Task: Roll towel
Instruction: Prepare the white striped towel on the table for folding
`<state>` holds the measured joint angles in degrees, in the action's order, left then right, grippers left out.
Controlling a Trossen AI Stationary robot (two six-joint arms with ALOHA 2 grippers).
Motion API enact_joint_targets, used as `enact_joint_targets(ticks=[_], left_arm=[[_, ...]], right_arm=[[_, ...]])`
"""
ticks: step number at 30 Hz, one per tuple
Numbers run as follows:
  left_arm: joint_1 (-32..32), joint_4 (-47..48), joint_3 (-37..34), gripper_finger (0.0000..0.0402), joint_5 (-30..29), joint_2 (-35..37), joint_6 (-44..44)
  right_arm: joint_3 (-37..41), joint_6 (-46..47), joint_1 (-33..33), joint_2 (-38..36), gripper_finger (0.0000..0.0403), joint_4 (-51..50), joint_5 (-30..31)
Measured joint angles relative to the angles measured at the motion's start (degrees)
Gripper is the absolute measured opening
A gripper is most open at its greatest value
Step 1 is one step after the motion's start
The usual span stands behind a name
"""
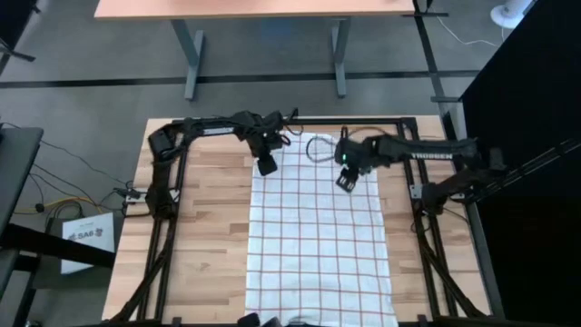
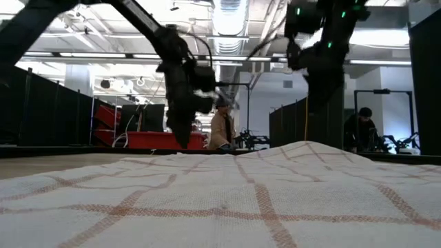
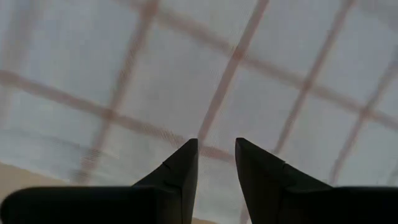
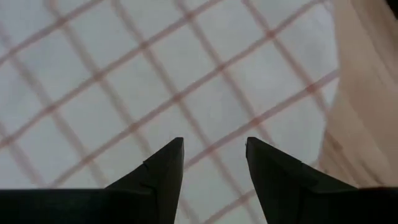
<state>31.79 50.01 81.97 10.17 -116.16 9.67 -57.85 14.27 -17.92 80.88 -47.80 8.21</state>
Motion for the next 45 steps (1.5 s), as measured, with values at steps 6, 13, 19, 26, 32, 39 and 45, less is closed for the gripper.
enact_joint_targets(ticks=[6,13,19,26,32,39,45], left_arm=[[-0.53,2.07,-2.33,0.0093,-0.03,-1.78,-1.89],[-2.77,1.07,-11.49,0.0093,-0.18,5.12,-4.47],[-5.33,-1.33,-20.46,0.0093,-0.5,12.66,-6.5],[-8.07,-7.83,-22.25,0.0093,-0.46,16.24,-8.24],[-10.46,-8.25,-22.27,0.0093,0.01,16.26,-8.48],[-11.93,-8.33,-22.27,0.0093,0.02,16.31,-8.68],[-11.95,-8.38,-22.26,0.0093,-0.01,16.35,-8.8]], right_arm=[[1.36,-9.29,-5.84,0.0,0.0162,3.79,-1.32],[1.34,-12.55,-9.33,0.14,0.0162,11.29,-3.47],[1.34,-13.26,-12.6,0.52,0.0162,17.36,-6.67],[-2.96,-12.59,-20.16,9.7,0.0162,22.01,-14.27],[-15.21,-12.2,-26.59,22.67,0.0162,14.34,-19.19],[-22.3,-14.1,-28.76,32.82,0.0161,5.94,-36.1],[-22.27,-17.89,-26.9,34.66,0.015,4.56,-37.54]])
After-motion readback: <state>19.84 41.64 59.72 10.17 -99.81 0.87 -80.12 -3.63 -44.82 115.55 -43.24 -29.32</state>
